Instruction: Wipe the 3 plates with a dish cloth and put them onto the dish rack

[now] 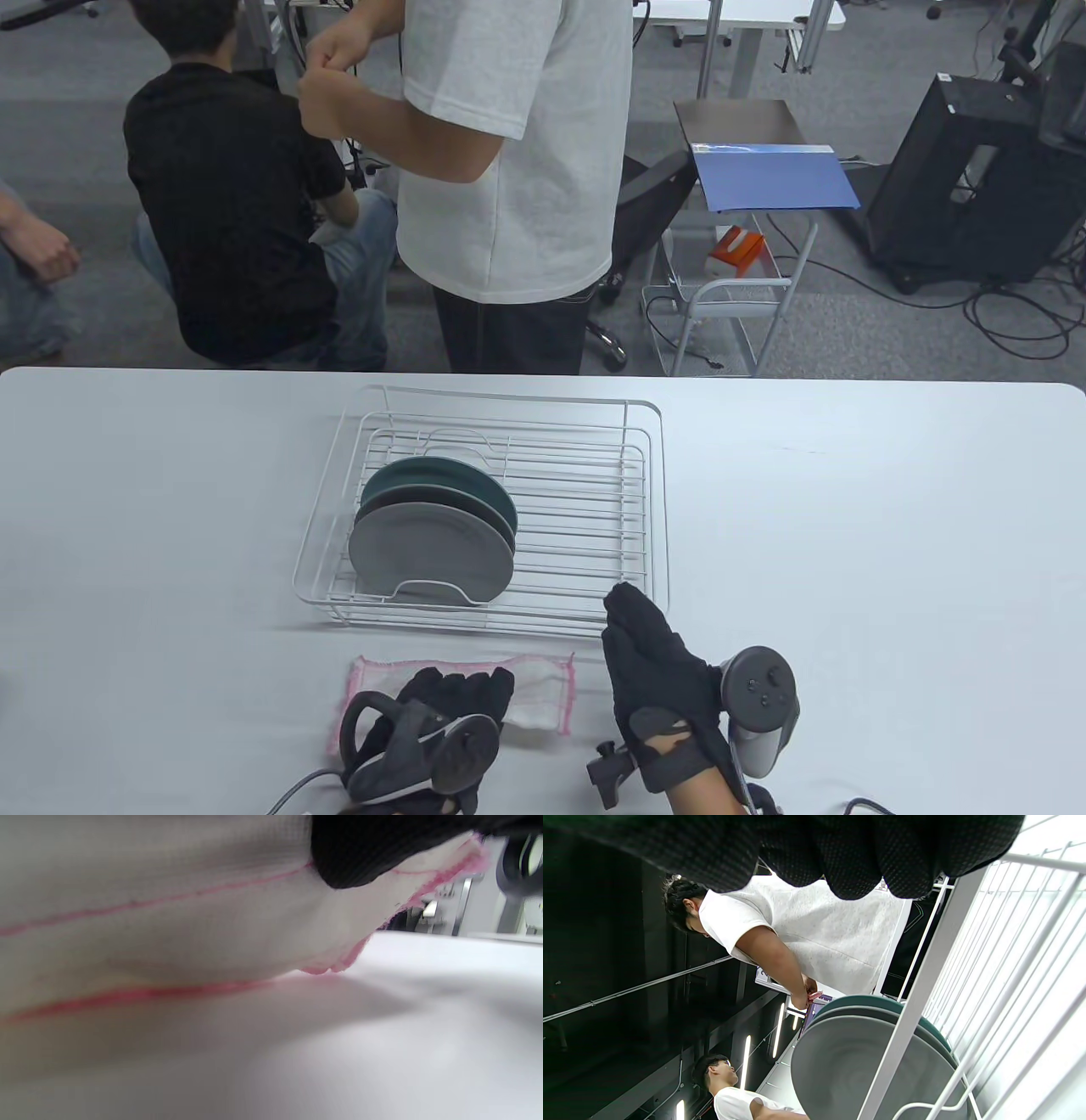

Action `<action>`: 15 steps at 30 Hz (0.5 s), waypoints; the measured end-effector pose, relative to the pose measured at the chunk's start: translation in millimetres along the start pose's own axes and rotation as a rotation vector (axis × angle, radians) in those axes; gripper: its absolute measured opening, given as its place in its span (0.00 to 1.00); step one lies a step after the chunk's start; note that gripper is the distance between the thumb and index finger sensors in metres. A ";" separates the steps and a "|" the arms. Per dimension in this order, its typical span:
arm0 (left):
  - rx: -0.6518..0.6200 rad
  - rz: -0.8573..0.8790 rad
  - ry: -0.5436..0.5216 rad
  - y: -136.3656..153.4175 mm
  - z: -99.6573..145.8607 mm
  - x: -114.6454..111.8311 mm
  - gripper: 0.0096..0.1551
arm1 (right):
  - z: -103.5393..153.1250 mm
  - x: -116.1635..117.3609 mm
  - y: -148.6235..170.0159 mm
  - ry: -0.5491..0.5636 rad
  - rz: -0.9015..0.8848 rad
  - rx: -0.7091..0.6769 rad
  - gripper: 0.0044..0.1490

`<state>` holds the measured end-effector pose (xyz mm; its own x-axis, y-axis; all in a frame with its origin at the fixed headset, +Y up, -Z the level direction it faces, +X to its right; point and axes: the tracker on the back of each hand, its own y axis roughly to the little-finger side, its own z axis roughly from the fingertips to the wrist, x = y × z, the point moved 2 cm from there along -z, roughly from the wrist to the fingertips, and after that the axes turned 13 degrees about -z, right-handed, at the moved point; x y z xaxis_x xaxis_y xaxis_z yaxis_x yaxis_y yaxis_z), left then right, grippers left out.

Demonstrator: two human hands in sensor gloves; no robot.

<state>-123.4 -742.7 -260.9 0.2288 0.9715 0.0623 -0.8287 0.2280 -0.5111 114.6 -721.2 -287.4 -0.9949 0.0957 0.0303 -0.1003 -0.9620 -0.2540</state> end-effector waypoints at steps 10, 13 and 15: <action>-0.121 0.116 0.331 -20.1 -3.3 -27.0 0.41 | 0.3 6.6 1.4 -0.032 0.002 0.010 0.38; -0.167 0.169 0.396 -20.0 -1.6 -32.4 0.47 | 0.0 7.7 2.1 -0.041 0.001 0.016 0.38; -0.177 0.241 0.399 -15.4 -1.4 -33.7 0.48 | 0.0 7.9 1.9 -0.041 0.001 0.016 0.39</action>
<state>-117.7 -779.1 -256.4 0.2472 0.8868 -0.3906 -0.7907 -0.0484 -0.6103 106.5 -722.3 -287.6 -0.9939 0.0849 0.0700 -0.0993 -0.9661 -0.2384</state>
